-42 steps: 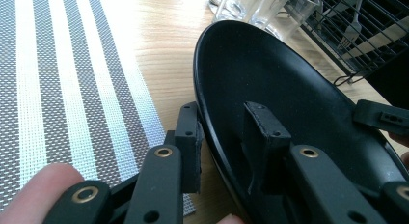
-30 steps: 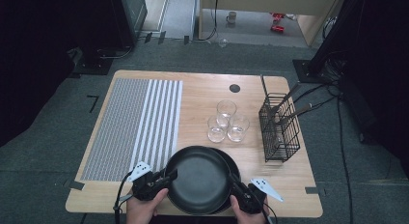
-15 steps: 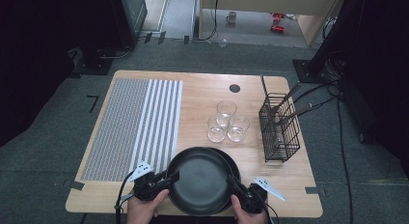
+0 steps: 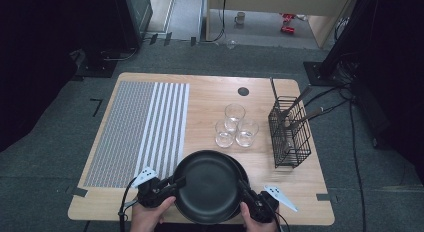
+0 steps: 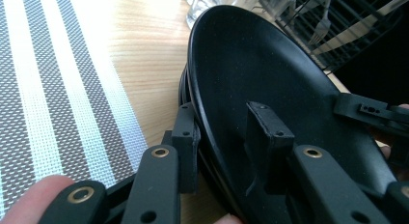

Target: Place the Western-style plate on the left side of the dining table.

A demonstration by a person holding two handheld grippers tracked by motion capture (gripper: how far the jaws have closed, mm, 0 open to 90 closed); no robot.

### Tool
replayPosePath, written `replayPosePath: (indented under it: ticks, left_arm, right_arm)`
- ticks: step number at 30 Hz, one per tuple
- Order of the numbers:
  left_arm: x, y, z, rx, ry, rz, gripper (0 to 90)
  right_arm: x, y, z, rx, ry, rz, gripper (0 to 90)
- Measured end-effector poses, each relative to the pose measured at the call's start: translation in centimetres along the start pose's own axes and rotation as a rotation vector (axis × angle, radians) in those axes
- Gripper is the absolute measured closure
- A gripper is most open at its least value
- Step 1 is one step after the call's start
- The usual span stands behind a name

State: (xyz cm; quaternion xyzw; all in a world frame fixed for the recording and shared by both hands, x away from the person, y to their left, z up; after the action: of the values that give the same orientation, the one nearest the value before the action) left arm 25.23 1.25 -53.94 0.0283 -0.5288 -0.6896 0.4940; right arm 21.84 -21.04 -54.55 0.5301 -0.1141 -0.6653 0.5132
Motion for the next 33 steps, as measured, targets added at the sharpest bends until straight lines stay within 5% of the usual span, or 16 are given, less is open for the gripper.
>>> replayPosePath:
  ticks: [14,33]
  left_arm:
    - [0.0,0.8,0.7,0.008,-0.058,0.026,72.1]
    - [-0.5,1.4,1.7,0.011,-0.048,0.01,71.7]
  right_arm:
    - [-1.0,1.3,0.4,0.026,0.038,-0.001,82.4]
    - [-2.2,1.7,-0.1,0.01,0.048,0.004,82.3]
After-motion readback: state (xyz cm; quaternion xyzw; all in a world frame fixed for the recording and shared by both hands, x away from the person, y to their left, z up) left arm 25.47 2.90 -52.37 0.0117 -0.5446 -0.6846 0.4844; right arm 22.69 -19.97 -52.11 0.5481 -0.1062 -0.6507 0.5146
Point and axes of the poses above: each handheld gripper's, and its own axes: z roughly backward along the jaws, y roughly out of its top, x roughly to its right, the point moved 9 cm from there along -z, roughly forward along the jaws, and after that the axes turned 2 degrees about y, right-handed, at the moved point
